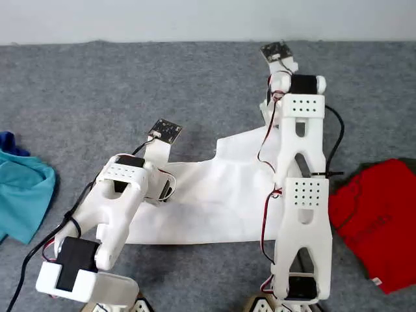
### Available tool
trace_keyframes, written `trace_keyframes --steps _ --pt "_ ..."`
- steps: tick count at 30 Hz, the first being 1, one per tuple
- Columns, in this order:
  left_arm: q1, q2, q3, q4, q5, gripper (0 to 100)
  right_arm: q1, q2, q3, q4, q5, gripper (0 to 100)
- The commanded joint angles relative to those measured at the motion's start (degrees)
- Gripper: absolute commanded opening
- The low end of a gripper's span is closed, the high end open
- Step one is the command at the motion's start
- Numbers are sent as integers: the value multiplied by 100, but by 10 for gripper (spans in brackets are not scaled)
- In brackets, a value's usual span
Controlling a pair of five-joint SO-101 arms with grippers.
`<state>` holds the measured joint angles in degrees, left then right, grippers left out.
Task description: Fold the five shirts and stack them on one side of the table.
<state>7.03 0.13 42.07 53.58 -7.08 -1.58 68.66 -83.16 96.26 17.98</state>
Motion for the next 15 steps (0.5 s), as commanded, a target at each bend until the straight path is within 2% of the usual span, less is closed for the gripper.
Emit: trace_keyframes --steps 1,11,13,15 --pt "-9 -97 4 -70 53 108 119 101 -70 -40 18 228" --pt "-9 -97 4 -70 53 108 233 664 -105 -629 26 225" --pt "-9 -97 4 -70 53 108 268 664 -105 -629 44 188" --pt "-9 -97 4 -70 53 108 268 646 -114 -576 273 106"
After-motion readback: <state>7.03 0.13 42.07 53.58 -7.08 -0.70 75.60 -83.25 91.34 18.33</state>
